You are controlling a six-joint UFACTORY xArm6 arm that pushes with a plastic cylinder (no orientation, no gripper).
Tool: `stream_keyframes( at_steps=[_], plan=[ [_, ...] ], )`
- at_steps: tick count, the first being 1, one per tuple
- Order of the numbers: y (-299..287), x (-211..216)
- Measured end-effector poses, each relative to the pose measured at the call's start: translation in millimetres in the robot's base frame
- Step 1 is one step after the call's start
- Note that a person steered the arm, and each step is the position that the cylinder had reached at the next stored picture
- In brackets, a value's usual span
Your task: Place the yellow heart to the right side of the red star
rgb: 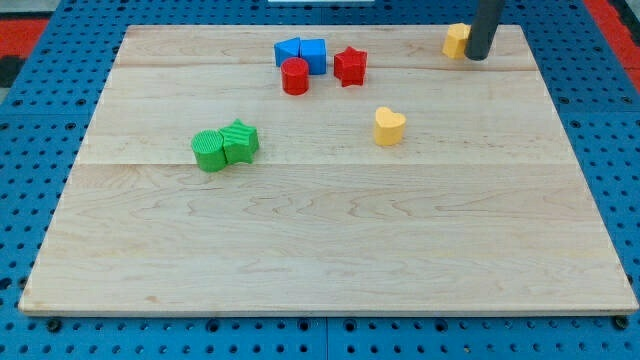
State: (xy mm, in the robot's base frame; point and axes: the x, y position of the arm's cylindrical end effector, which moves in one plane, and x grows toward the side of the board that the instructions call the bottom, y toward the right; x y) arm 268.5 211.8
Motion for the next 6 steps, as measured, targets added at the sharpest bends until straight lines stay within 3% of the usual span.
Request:
stream_keyframes(
  at_steps=[1, 2, 3, 6],
  plan=[
    [-5, 93],
    [-46, 159],
    [-131, 183],
    [-136, 76]
  ],
)
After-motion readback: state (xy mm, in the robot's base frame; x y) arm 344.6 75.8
